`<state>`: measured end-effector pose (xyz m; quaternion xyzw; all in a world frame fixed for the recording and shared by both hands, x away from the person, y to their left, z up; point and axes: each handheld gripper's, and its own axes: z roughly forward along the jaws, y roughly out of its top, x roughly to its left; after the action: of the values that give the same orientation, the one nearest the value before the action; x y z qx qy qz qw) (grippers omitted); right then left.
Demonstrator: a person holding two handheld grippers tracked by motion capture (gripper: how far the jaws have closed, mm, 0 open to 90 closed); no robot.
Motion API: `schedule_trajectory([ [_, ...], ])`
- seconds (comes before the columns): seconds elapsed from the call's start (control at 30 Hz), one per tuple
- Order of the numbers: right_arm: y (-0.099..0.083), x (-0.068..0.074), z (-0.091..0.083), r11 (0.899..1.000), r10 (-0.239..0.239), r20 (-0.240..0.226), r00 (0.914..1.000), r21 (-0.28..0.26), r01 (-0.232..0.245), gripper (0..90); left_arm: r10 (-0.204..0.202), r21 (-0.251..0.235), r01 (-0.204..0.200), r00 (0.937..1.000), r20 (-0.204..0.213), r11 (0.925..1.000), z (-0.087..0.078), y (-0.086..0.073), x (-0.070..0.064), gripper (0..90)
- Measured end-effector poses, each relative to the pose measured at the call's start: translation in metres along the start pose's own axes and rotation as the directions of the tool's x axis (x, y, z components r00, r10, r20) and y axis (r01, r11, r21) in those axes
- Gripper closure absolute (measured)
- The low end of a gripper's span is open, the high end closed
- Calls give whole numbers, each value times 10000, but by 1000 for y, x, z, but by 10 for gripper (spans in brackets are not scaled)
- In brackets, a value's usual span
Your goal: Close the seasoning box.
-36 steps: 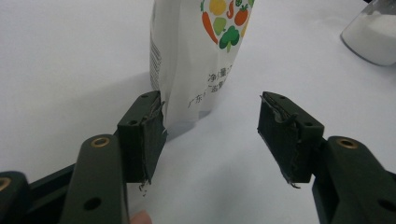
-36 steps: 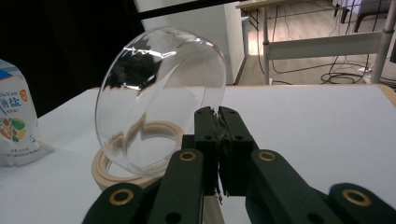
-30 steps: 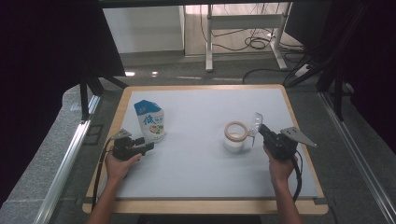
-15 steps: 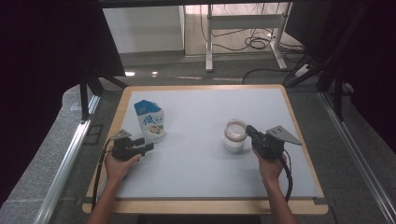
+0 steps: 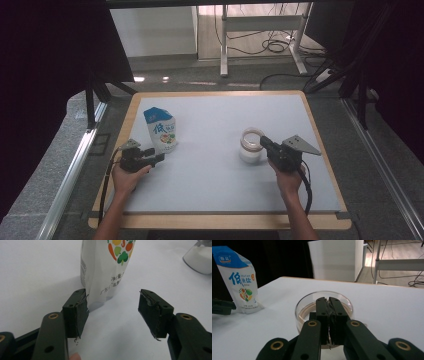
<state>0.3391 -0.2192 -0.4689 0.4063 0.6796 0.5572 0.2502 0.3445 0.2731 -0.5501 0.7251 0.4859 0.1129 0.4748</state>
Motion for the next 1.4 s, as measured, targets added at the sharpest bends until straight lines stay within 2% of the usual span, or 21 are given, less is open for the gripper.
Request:
schedule_trajectory([
  [0.3,-4,-23,-16,9989,467,381,9982,-73,-465,864,-40,33,40,10000,88,10000,2,0,0,400],
  [0.47,-13,-37,-20,9973,600,620,9963,389,-625,850,-31,48,31,9999,96,10000,2,0,0,400],
  [0.6,-22,-45,-18,9944,452,825,9956,917,-528,837,-31,62,31,9999,99,10000,2,0,0,399],
  [0.7,-32,-52,-17,9890,474,884,9950,1359,-591,775,-23,65,22,9999,98,10000,2,0,0,399],
  [0.77,-37,-55,-16,9842,294,928,9953,1713,-451,676,-20,77,19,9999,109,10000,2,0,0,399],
  [0.83,-41,-57,-15,9804,66,1158,9932,1949,-292,596,-10,93,9,9999,124,10000,3,0,0,399],
  [0.9,-45,-59,-14,9761,25,1266,9919,2151,-299,558,-2,89,1,9999,122,10000,3,0,0,398],
  [1.1,-53,-63,-11,9642,-29,1180,9930,2637,-285,491,-17,9,16,9999,150,10000,2,0,0,395],
  [1.4,-53,-64,-9,9576,42,1092,9940,2860,-354,462,-7,23,7,9999,160,10000,2,0,-1,394],
])
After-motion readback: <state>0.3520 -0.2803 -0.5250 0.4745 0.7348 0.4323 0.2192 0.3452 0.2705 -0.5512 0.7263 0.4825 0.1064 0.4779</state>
